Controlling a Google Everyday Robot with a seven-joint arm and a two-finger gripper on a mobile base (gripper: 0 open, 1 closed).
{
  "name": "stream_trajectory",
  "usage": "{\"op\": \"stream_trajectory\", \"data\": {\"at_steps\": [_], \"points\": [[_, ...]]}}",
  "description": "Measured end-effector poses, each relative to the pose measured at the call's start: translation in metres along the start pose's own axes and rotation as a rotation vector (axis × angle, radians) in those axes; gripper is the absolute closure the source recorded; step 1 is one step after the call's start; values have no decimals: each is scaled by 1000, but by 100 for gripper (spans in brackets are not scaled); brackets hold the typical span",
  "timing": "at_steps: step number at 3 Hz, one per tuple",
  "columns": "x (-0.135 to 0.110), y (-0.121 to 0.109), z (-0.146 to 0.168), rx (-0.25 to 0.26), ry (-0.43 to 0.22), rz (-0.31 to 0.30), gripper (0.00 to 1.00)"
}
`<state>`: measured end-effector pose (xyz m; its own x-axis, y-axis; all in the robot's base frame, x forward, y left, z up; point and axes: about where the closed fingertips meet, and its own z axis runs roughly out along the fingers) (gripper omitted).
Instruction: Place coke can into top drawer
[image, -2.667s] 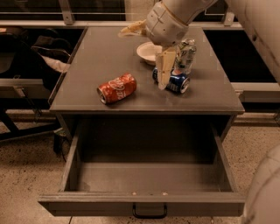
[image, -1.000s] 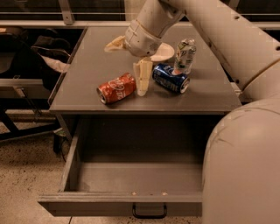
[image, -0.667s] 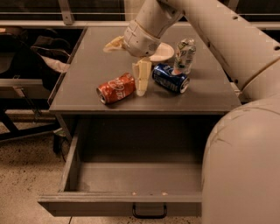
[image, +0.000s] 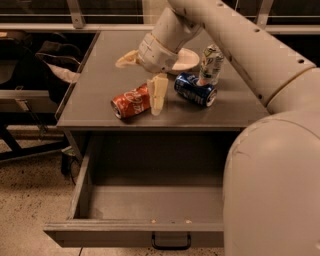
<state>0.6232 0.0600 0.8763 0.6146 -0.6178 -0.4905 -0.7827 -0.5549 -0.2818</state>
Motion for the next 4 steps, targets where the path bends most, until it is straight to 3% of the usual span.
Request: {"op": "stream_trajectory", "data": {"at_steps": [1,3,4], "points": [[4,-3,14,-21,-28,0,0],[4,-3,15,-21,-28,1,50],[4,-3,15,-21,-28,1,81]]}}
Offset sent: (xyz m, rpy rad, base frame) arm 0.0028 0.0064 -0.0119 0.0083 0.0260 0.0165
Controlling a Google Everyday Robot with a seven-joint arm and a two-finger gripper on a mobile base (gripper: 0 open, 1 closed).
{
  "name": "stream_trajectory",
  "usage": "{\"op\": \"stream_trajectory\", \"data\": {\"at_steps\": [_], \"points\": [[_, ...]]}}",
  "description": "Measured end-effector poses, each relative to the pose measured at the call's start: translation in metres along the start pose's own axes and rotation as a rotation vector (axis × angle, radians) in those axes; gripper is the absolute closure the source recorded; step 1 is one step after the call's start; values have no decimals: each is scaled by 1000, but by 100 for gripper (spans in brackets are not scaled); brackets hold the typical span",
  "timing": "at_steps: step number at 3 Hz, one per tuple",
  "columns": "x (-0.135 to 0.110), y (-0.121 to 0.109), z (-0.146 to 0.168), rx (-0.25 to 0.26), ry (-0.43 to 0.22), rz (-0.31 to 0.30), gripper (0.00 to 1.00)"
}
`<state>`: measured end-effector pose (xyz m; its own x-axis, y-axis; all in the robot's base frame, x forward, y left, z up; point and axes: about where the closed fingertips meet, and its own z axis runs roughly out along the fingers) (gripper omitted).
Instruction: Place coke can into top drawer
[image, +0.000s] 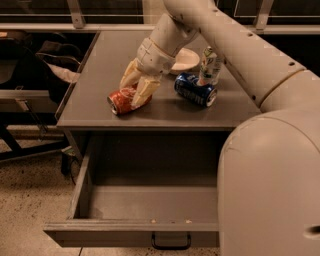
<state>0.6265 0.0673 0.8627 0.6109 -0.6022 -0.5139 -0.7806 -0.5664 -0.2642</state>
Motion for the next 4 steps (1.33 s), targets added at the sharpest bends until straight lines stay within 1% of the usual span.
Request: {"op": "stream_trajectory", "data": {"at_steps": [1,2,3,4], "points": [[0,0,0,0,0,0,100],[-3,-1,-2,3,0,-17,100],[-11,-5,-6,11,1,-58,100],[-20,1,-18,28,0,-98,100]]}}
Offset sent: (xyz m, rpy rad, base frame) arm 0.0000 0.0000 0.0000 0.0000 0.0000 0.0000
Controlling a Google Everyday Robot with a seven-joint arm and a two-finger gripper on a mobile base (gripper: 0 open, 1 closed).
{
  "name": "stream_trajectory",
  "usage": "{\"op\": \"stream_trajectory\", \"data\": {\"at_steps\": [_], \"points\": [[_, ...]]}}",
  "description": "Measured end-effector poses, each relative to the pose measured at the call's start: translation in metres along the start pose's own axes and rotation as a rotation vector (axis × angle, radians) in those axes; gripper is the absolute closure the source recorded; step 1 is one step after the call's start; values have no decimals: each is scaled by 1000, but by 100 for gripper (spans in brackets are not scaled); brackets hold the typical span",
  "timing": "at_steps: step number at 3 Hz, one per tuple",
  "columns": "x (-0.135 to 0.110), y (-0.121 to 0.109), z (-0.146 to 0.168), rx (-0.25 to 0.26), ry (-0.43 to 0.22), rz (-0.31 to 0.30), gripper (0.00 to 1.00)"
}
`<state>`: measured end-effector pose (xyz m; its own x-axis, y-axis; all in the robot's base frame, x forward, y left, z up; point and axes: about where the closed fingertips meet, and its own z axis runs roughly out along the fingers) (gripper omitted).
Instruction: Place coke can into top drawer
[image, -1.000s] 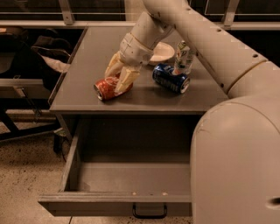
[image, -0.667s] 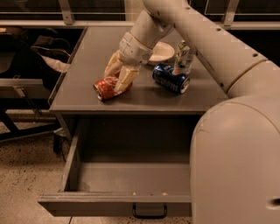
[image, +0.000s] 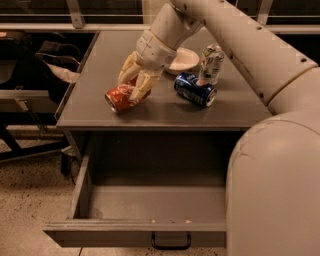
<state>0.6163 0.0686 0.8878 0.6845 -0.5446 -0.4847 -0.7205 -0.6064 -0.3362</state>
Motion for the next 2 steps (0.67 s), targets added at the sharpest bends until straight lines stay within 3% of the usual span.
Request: {"op": "stream_trajectory", "data": {"at_steps": [2], "points": [[-21,32,-17,30,-49,-73,100]]}}
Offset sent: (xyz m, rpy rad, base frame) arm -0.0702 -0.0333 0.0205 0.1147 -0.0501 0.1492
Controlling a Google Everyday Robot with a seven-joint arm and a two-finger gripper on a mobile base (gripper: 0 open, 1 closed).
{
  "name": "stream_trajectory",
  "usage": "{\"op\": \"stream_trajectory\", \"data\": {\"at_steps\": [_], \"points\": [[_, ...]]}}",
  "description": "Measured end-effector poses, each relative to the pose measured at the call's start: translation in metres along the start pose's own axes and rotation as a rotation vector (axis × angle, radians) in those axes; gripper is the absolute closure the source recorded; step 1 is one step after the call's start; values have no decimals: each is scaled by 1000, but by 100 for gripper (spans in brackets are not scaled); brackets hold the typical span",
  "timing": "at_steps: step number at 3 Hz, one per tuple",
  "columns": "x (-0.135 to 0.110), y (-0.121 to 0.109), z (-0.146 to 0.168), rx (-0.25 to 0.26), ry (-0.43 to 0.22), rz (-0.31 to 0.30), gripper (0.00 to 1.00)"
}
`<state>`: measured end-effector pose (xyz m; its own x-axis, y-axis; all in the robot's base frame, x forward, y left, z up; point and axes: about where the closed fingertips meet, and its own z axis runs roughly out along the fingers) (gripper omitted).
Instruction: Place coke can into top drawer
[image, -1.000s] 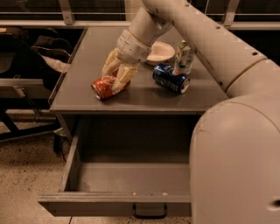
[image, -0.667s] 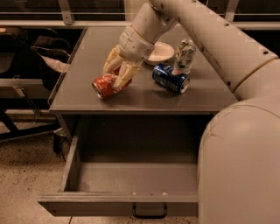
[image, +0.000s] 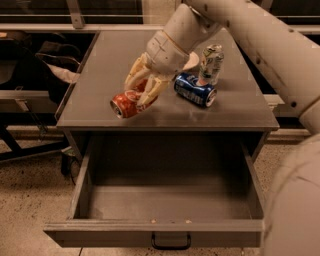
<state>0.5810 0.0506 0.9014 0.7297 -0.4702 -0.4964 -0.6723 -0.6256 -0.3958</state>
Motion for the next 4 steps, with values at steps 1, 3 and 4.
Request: {"op": "stream_trajectory", "data": {"at_steps": [1,3,4], "points": [[-16,20,-2,21,-64,-60,100],[-59,71,-6,92,-142,-127,100],[-70,89,-5,131,-146,-117,100]]}}
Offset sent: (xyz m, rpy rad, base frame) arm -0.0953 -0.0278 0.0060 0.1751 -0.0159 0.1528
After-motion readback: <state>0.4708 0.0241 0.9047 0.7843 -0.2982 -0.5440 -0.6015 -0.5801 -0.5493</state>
